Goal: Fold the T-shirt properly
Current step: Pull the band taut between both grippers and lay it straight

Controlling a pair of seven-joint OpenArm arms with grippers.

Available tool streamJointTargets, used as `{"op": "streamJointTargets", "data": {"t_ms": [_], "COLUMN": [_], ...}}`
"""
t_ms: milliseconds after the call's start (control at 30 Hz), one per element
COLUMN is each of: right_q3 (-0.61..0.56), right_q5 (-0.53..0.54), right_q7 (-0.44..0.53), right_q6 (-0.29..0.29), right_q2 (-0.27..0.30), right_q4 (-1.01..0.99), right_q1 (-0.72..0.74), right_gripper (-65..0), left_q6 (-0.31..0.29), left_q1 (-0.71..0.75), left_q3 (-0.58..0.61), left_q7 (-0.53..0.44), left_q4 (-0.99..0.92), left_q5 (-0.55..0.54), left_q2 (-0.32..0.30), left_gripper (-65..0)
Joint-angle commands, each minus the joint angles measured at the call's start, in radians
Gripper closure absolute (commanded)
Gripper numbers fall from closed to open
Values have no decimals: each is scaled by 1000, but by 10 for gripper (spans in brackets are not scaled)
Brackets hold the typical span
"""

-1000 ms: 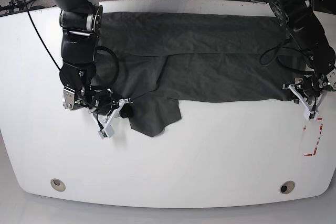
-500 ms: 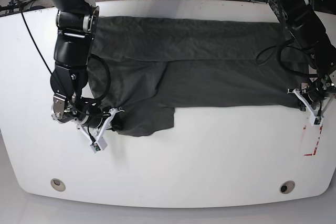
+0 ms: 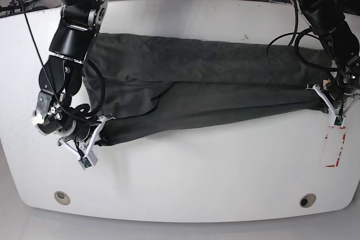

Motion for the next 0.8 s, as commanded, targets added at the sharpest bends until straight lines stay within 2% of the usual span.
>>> {"op": "streamJointTargets", "data": {"t_ms": [0,300,467,767], "right_q3": [6,9,33,47], "right_q5": [9,111,115,117], "right_q7": [-17,-35,-72,-72], "right_q6": [-1,-1,-1,-1], "right_q2": [12,19,10,-8], "right_q4": [114,296,405,491], "right_q1": [-1,-162,-269,-446], "right_gripper": [0,0,0,0], "left_q6": [6,6,6,6], "left_q1": [4,115,171,259], "left_q3": [-4,-4,-4,-2], "left_q7": [-15,-13,-13,-13], "left_q4": [65,183,223,249], "left_q5": [0,0,0,0], "left_q2": [-21,-21,-21,-21], "left_gripper": [0,0,0,0]}}
